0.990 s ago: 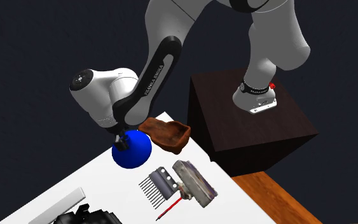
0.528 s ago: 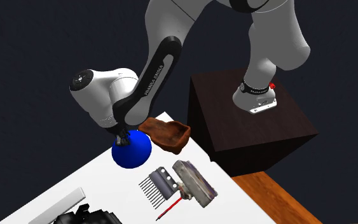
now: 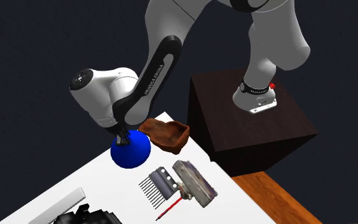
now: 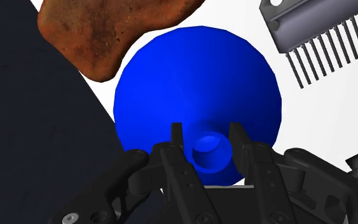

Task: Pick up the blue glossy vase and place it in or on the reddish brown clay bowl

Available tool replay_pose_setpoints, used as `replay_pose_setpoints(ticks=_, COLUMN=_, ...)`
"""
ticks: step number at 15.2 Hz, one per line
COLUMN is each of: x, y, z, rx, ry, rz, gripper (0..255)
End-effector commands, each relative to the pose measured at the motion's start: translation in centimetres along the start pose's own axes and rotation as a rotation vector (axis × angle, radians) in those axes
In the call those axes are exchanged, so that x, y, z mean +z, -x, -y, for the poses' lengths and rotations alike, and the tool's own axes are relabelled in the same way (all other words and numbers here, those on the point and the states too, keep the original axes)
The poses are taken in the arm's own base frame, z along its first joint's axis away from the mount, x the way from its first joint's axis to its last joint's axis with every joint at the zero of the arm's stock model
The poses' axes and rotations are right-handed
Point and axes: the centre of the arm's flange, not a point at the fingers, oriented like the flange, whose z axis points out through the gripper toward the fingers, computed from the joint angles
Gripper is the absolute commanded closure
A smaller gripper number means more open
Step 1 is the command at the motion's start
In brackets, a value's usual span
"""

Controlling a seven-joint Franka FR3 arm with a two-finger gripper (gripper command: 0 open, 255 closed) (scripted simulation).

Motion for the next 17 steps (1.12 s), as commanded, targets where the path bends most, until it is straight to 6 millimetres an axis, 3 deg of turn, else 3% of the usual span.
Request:
replay_pose_setpoints(ticks=1, x=-0.9, y=0.1, z=0.0, rx=0.0, ry=0.0, rz=0.0, gripper=255)
replay_pose_setpoints(ticks=17, x=-9.3, y=0.8, z=0.0, rx=0.0, ry=0.0, rz=0.0, gripper=255)
